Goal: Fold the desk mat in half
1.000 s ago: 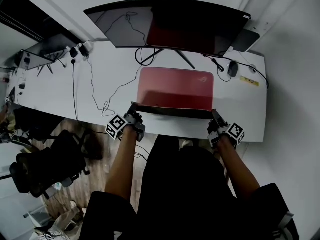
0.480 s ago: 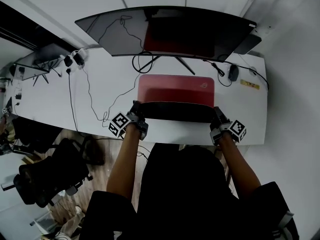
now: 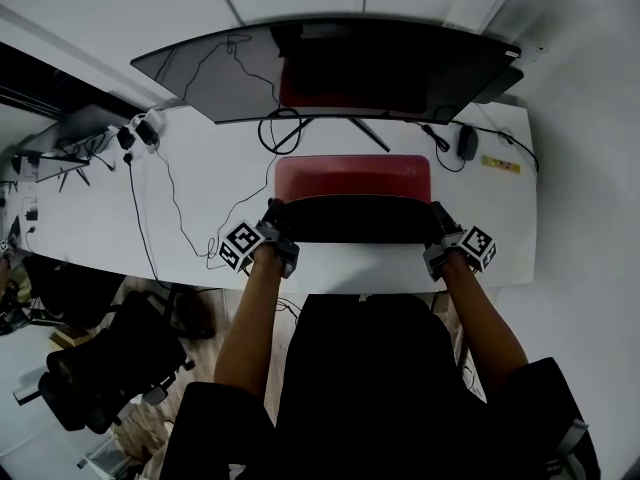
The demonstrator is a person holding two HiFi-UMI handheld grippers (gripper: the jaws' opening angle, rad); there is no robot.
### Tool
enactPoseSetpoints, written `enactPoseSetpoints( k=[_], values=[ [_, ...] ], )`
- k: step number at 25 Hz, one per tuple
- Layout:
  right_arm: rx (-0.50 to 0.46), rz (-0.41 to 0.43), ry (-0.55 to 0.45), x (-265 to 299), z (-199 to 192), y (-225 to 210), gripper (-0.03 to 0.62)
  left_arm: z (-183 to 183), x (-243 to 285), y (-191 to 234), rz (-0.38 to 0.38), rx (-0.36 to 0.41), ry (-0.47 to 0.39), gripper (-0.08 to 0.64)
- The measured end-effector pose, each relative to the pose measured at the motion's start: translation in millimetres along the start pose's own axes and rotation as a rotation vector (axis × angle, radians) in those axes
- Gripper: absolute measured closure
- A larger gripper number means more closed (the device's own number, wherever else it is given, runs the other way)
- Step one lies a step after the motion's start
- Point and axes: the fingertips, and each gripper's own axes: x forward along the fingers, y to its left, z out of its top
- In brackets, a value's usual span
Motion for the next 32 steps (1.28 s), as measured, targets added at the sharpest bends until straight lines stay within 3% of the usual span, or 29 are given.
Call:
enactPoseSetpoints(
  k=[24,32],
  values=[
    [-0.002,-0.054,-0.095,59,37,-4,0.578,29,84,-15,0.049,0.065,0.120,0.529],
    [-0.011,-0.087,-0.082,78,41,-9,0.578,32,101,-5,0.065,0.093,0.153,0.529]
  ],
)
